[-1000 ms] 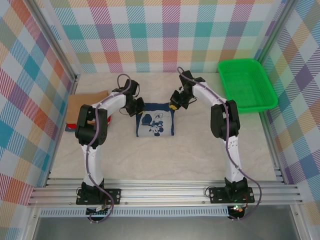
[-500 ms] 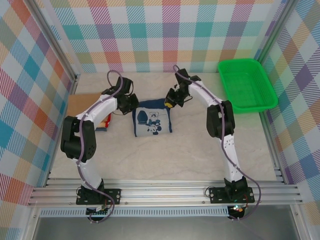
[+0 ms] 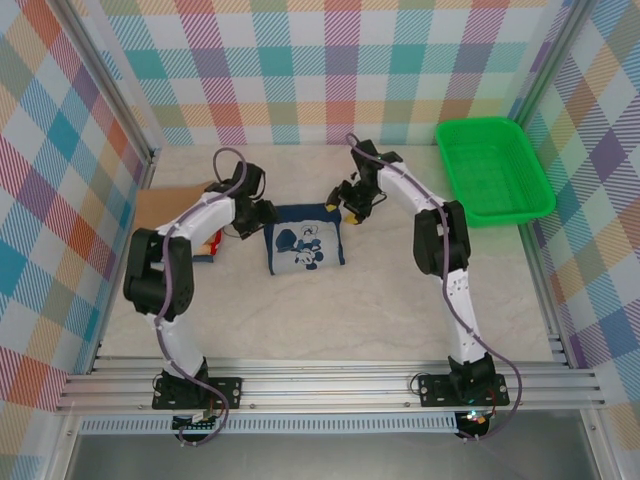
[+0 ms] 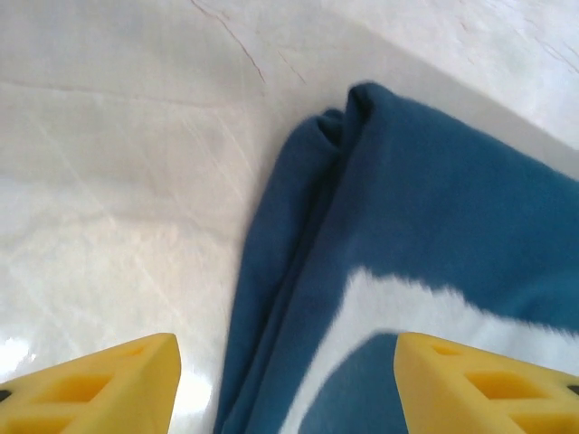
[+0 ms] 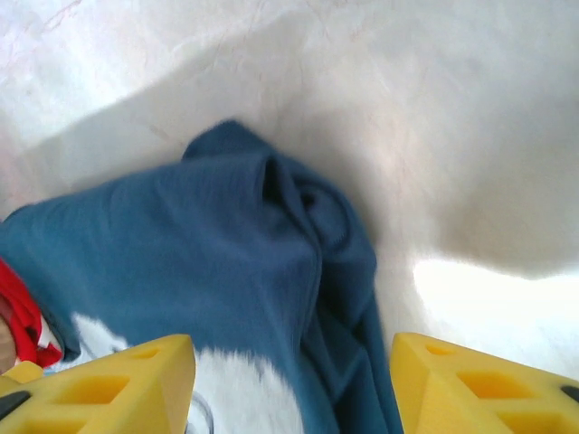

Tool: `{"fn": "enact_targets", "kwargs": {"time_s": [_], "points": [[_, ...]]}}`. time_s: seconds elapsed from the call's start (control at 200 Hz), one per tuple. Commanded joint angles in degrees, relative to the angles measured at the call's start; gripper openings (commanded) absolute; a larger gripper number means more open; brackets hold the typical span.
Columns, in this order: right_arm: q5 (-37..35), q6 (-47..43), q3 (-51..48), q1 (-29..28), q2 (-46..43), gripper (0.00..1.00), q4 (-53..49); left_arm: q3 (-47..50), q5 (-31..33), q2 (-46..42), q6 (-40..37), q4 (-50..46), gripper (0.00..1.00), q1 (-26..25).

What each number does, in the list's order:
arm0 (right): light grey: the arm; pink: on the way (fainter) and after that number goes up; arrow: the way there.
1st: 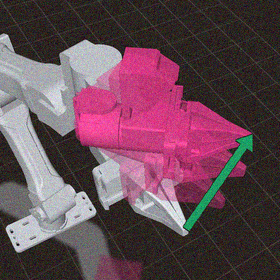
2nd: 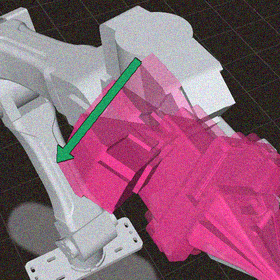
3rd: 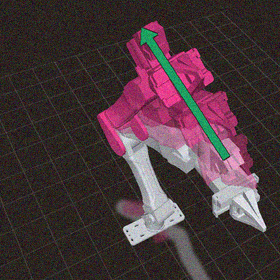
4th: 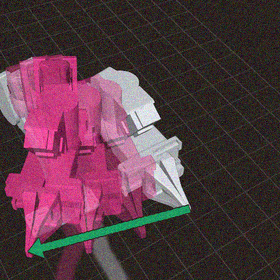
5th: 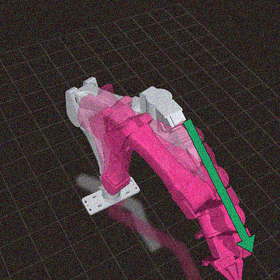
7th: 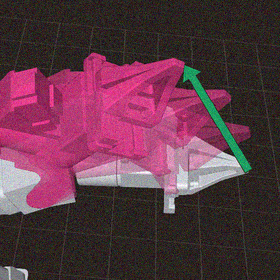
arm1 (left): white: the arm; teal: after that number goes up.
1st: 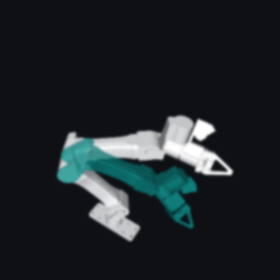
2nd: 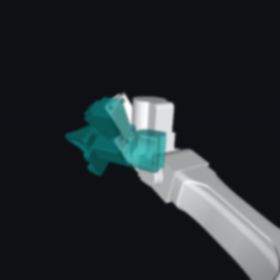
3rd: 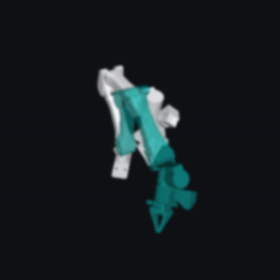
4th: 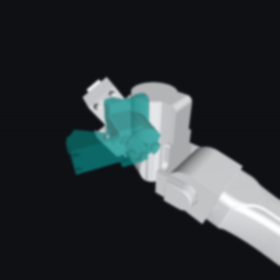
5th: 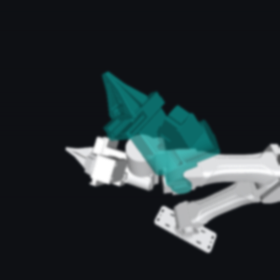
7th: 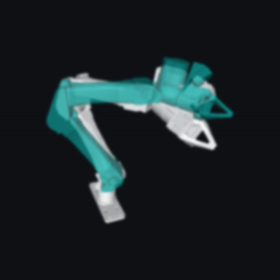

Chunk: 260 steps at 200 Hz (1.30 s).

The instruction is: Fold and stack the t-shirts

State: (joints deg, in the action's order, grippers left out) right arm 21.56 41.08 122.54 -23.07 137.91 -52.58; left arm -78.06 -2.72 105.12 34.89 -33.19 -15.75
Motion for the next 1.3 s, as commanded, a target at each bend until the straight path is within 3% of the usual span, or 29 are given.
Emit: {"fn": "enact_targets", "kwargs": {"time_s": [0.0, 0.05, 0.155, 0.265, 0.63, 0.87, 1.1, 1.295], "points": [[0.1, -0.4, -3.0, -0.5, -4.8, 0.54, -0.7, 5.7, -7.7, -0.7, -1.6, 4.4, 0.60, 0.9], [0.2, -0.1, -4.1, -1.3, -5.4, 0.50, -0.2, 7.1, -10.3, 0.2, -1.5, 6.6, 0.58, 1.7], [-0.4, 0.5, -5.4, -3.0, -5.7, 0.31, 0.8, 6.8, -13.1, 2.8, -2.3, 9.6, 0.54, 2.5], [-0.3, 2.0, -6.7, -4.4, -6.0, 0.24, 2.8, 4.4, -14.1, 6.3, -3.6, 9.0, 0.52, 2.5], [-3.9, 1.2, -1.4, -4.8, 3.6, 0.15, -5.7, 4.5, -13.0, 9.0, -5.8, 9.1, 0.47, 1.6], [-3.7, 0.6, -2.9, -4.9, 5.5, 0.14, -5.7, 3.0, -17.2, 10.5, -4.1, 16.8, 0.39, -0.9], [-3.7, 0.2, -2.1, -4.8, 5.8, 0.13, -5.9, 0.7, -15.3, 11.4, -5.3, 16.3, 0.25, -2.3], [-4.1, 0.1, -1.2, -4.7, 5.9, 0.12, -6.5, 2.7, -10.1, 7.8, -4.8, 16.3, 0.03, -2.4]]}}
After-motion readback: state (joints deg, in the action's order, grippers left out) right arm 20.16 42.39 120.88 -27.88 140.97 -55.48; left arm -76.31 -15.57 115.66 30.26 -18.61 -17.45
